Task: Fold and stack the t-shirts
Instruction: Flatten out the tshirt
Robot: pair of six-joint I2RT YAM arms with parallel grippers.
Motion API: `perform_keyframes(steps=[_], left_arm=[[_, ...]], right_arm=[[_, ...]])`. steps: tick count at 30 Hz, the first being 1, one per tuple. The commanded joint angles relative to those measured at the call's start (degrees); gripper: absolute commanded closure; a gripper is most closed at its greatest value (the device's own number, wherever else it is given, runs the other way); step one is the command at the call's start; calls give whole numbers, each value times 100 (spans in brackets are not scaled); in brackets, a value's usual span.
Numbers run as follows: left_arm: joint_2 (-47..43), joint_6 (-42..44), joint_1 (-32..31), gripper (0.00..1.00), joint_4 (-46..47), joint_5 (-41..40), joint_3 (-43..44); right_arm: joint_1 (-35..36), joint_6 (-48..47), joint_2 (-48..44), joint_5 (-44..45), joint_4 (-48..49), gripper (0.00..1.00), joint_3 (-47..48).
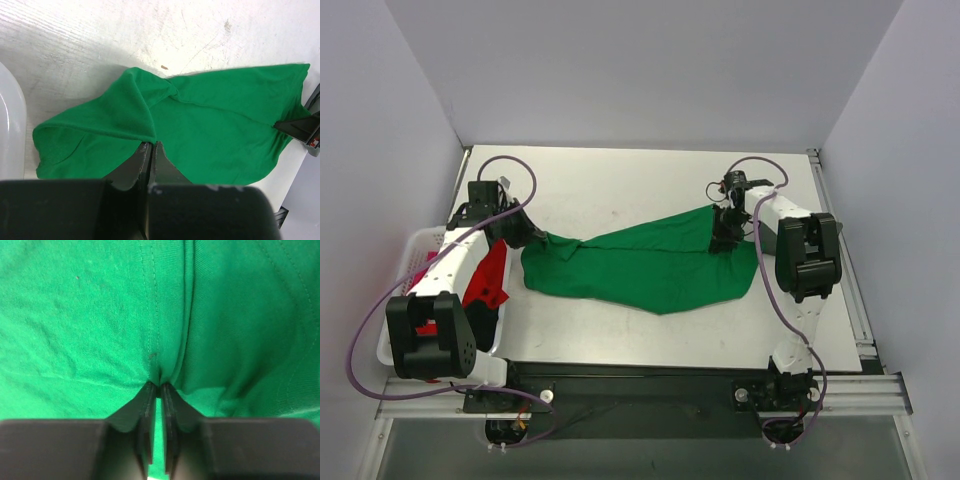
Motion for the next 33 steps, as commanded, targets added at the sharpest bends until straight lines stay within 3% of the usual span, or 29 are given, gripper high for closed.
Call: perform_keyframes(steps=[1,2,12,19,26,33], left_arm=[[-36,58,-29,100,237,-40,145],[-36,58,-29,100,219,-49,154],[183,155,-308,100,193,-523,995],[79,103,-783,100,157,-1752,2323],[-1219,-240,-1022,100,1297,-2886,2431],[-2408,198,-1127,100,2714,-3265,2202]], right_arm=[[22,-7,-128,94,-237,95,3],[22,2,-180,85,-272,100,56],[-312,186,-1173,-20,-746,100,1066],[-619,230,-1806,-126,-1089,100,2270],[-672,-130,-2754,549,-1125,100,3674],[-655,-543,-3774,1209,-625,100,3898]])
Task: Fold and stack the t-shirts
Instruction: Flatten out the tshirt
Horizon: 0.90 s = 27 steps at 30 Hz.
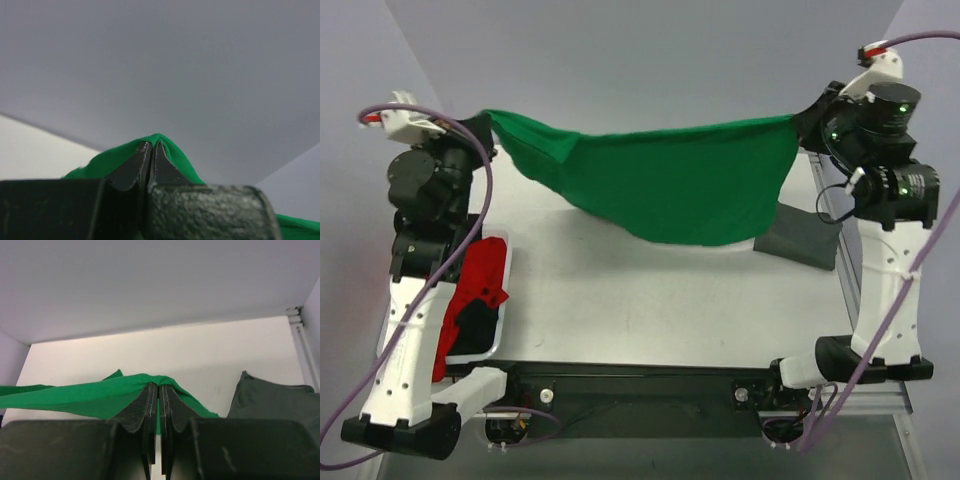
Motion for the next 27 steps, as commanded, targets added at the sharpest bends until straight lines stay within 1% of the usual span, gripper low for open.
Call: perform_keyframes(steps=[1,2,3,6,7,9,10,11,13,14,16,17,20,21,23,27], left_arm=[[-540,282,-74,100,1416,-441,-54],[-698,334,-91,100,1714,-433,-80],[-734,422,-109,100,1821,-416,-89],[-656,475,-109,100,1805,-240,156],[-586,476,-109,100,1805,-48,296],[-208,380,-109,100,1656,172,499],[-42,327,-109,100,1568,400,761],[325,300,-109,100,1463,550,885],[731,133,-109,100,1313,971,1184],[1160,124,-118,100,1113,1060,1507],[1575,107,-135,100,953,1507,1887],[1934,107,-153,100,778,1596,2245],[2428,107,-171,100,479,1738,2713],[2491,107,-179,100,408,1755,2950],[2518,133,-188,100,372,1764,3110],[2176,291,-215,100,504,1642,3040]], right_arm=[[25,-277,-643,550,471,100,-28],[25,-285,-923,594,785,100,-116],[25,-242,-1047,629,945,100,-230],[25,-136,-1312,708,1342,100,-459],[25,-136,-1312,708,1394,100,-503],[8,-127,-1198,717,1395,100,-556],[16,-118,-1094,717,1395,100,-687],[16,-110,-1014,656,1412,100,-732],[16,-92,-838,594,1412,100,-793],[16,-101,-637,507,1413,100,-829],[7,-101,-434,419,1404,100,-829],[7,-109,-242,366,1404,100,-811],[7,-31,5,111,1404,100,-741],[7,4,24,15,1395,100,-680],[34,127,-11,-82,1395,100,-609],[174,67,-239,-30,1404,100,-512]])
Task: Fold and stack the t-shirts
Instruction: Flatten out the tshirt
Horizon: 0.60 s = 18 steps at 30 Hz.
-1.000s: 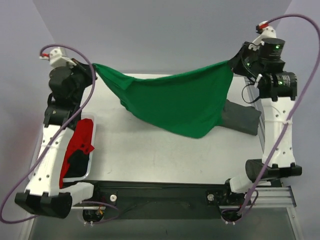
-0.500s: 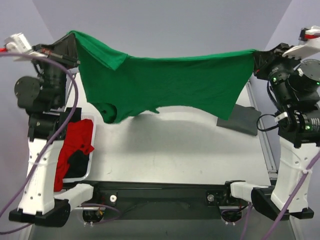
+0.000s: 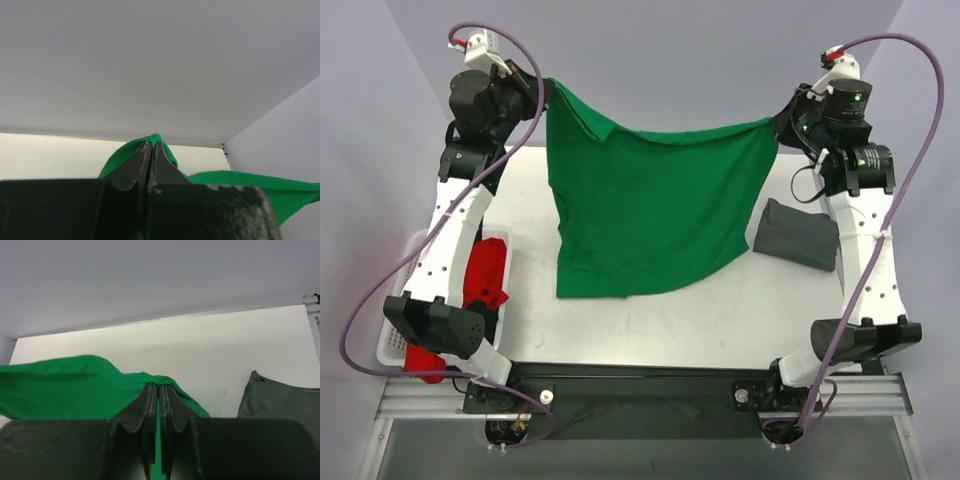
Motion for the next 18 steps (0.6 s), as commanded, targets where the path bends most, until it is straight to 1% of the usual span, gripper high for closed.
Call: perform_keyframes(steps=[1,3,4,5,7,8,9,10,14,18], left_arm=[[-810,99,-29,100,528,2,409],[-1293,99,-29,100,922,-77,84],[-1495,90,-46,100,1141,-182,-405],[-1906,64,-55,100,1657,-244,-627],[-2295,29,-55,100,1960,-420,-1032],[-2627,20,-73,100,2100,-472,-1295],[-2779,28,-64,100,2128,-473,-1411],[-2928,28,-64,100,2128,-630,-1508],[-3666,-59,-64,100,2067,-807,-1938],[-3993,-349,-64,100,2023,-947,-1913]], right_arm=[[141,-10,-710,-13,433,100,305],[317,-202,-964,102,486,100,244],[387,-282,-1165,181,599,100,95],[501,-361,-1289,347,679,100,16],[747,-564,-1509,506,898,100,-169],[835,-590,-1736,655,969,100,-344],[958,-625,-1843,700,1030,100,-415],[994,-626,-2053,743,1127,100,-477],[1109,-494,-2555,788,1373,100,-863],[1161,-310,-2863,788,1391,100,-943]])
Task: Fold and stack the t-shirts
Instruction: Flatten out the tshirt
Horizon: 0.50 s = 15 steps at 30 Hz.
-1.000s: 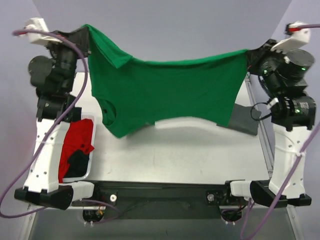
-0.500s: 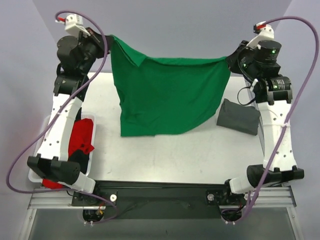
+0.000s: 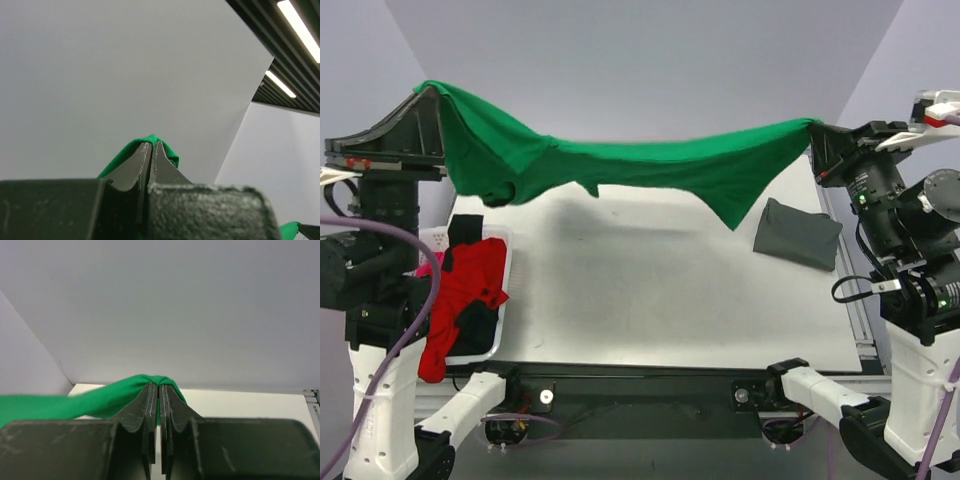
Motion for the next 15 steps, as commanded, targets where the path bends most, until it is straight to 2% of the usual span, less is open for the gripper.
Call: perform_keyframes(steps=[1,7,9,12,14,15], left_arm=[[-30,-273,-16,100,224,-255,21],[311,-256,-16,100,136,-97,724],[478,-256,-25,100,-48,-140,777],[996,-282,-16,100,-409,-115,585],[1576,-421,-16,100,-348,-9,217],[1830,-492,-7,100,-295,113,119]], right_arm=[[58,130,-140,163,458,100,-49],[66,455,-150,163,379,100,-66],[66,621,-88,522,327,100,-172],[-3,631,210,892,317,100,-462],[-179,666,631,631,361,100,-680],[-528,745,816,411,509,100,-769]])
